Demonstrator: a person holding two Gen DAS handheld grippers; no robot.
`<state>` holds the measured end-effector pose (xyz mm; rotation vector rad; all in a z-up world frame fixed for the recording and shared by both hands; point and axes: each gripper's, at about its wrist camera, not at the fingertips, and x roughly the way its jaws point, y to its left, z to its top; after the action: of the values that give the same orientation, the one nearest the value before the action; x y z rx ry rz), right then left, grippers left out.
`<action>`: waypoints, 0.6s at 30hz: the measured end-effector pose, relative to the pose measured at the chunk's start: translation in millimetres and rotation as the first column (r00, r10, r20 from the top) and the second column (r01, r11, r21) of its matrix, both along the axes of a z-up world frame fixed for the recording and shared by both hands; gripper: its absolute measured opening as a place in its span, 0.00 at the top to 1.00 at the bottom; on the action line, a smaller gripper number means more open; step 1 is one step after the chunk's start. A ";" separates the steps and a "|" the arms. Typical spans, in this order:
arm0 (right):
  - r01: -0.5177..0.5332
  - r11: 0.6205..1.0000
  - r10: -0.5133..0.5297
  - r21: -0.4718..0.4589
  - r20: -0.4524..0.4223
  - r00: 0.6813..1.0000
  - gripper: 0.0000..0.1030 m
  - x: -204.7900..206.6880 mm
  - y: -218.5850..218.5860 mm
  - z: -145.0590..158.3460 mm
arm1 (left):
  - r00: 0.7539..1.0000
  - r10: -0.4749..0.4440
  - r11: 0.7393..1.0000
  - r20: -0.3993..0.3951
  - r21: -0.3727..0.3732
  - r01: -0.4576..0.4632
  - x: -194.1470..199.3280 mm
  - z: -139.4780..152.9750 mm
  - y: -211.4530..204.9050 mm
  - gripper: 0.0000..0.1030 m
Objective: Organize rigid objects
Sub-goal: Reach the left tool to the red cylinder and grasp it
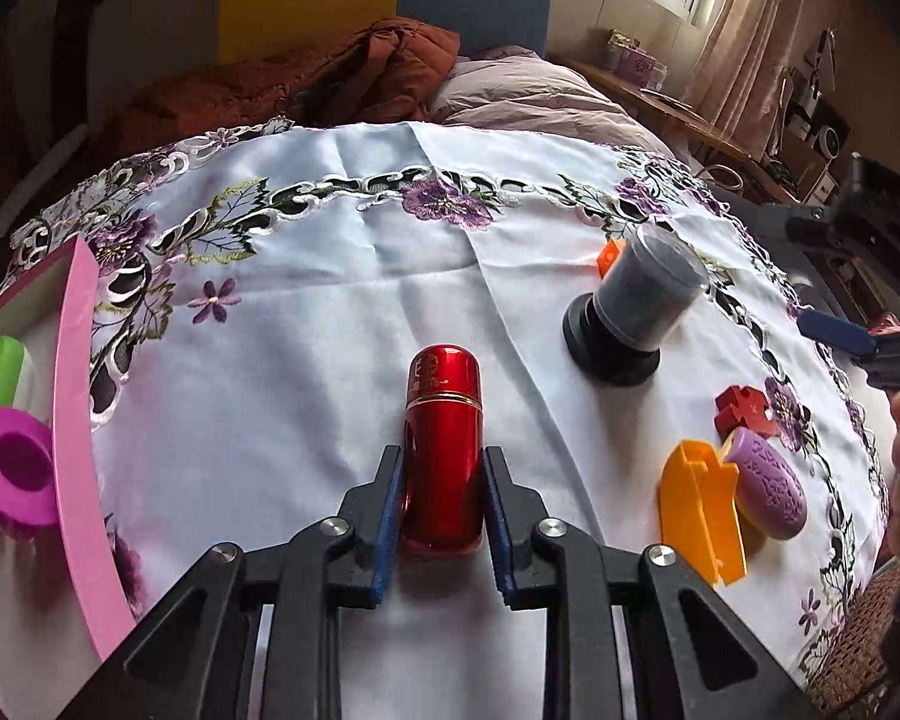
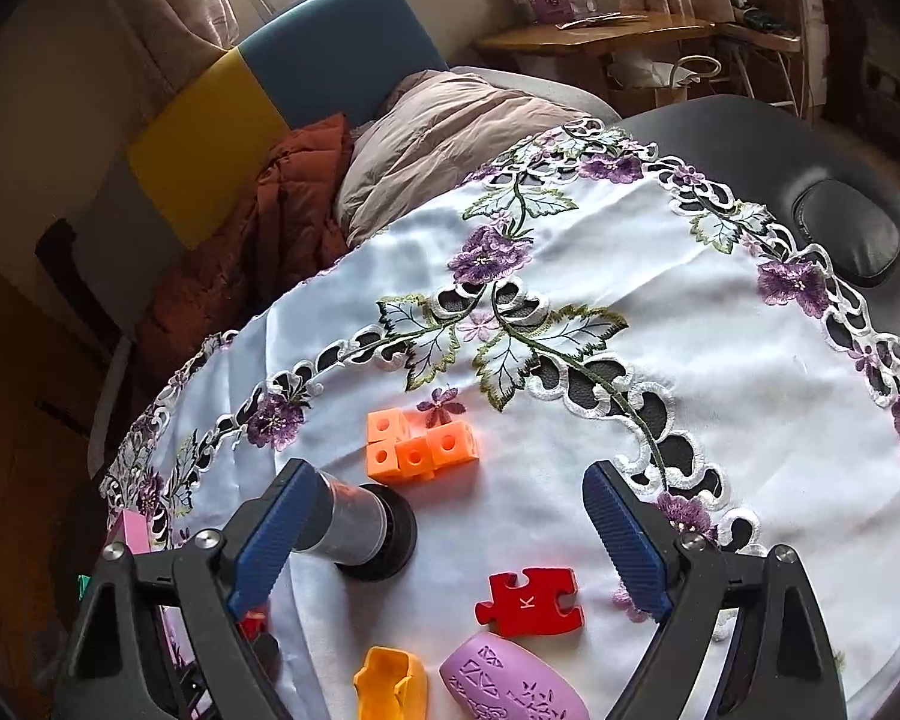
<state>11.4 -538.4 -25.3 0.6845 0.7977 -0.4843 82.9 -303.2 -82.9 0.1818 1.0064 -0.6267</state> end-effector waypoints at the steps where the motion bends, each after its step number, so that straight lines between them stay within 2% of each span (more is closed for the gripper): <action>1: 0.005 1.000 -0.005 0.005 0.007 1.000 0.11 -1.1 -1.0 0.3 | 1.000 -0.002 1.000 0.003 -0.003 0.002 -5.2 0.0 3.8 0.76; 7: 0.028 0.999 -0.029 0.040 0.028 0.999 0.11 -5.1 -5.1 -1.6 | 0.998 -0.025 1.000 0.050 -0.007 0.025 -31.6 -3.1 20.2 0.77; 18: -0.022 1.000 0.022 0.013 0.001 1.000 0.11 3.1 4.3 -5.6 | 0.997 -0.031 0.999 0.074 -0.017 0.033 -33.8 -4.9 23.0 0.77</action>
<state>14.5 -534.1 -30.9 0.6874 0.8075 -0.4587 49.1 -280.2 -87.8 0.2042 0.9280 -0.6533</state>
